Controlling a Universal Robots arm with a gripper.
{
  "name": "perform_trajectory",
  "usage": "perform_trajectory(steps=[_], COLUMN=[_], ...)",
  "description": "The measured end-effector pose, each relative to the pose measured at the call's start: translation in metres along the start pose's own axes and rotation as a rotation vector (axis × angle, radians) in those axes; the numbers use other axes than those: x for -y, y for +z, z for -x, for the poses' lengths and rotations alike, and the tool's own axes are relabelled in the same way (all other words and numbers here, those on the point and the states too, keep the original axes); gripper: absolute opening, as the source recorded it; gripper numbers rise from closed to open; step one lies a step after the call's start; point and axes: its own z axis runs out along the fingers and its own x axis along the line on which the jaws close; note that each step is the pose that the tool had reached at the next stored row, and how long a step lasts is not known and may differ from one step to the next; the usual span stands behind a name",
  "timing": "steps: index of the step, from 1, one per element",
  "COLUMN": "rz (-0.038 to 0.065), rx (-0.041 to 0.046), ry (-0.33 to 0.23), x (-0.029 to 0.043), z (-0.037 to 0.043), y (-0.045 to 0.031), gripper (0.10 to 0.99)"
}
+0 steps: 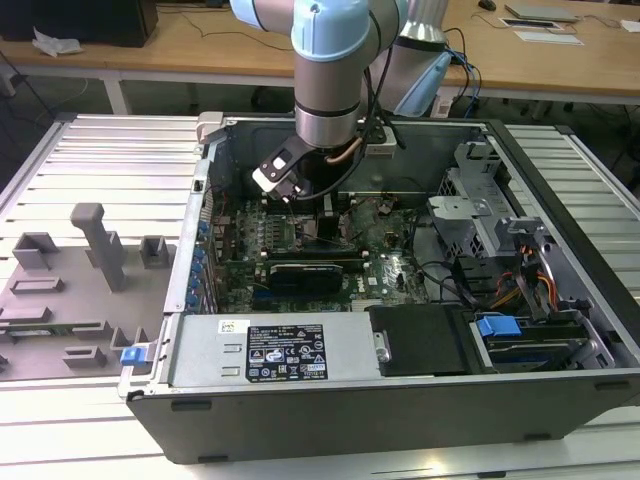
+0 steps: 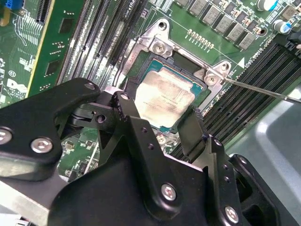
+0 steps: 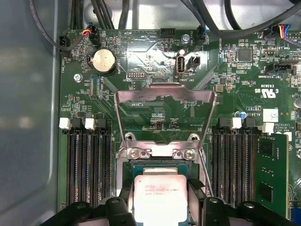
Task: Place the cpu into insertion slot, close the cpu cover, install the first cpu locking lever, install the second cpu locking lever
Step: 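Place the cpu into insertion slot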
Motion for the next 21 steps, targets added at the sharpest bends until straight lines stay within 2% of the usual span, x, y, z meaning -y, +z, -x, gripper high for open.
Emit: perform_trajectory(steps=[1, 4, 7, 9, 15, 16, 18, 19, 21], rz=[0.0, 0.0, 0.0, 0.0, 0.0, 0.0, 0.0, 0.0, 0.0], rx=[0.0001, 0.0, 0.0, 0.0, 0.0, -0.0001, 0.0, 0.0, 0.0], ry=[0.0, 0.0, 0.0, 0.0, 0.0, 0.0, 0.0, 0.0, 0.0], x=[0.0, 0.0, -0.0005, -0.0007, -0.0008, -0.0008, -0.0008, -0.0008, -0.0008], z=[0.0, 0.0, -0.0002, -0.0003, -0.0003, -0.0003, -0.0003, -0.0003, -0.0003], y=[0.0, -0.0002, -0.0101, -0.0139, -0.0148, -0.0148, -0.0149, -0.0149, -0.0149], gripper=[0.616, 0.616, 0.616, 0.616, 0.616, 0.6, 0.475, 0.475, 0.353])
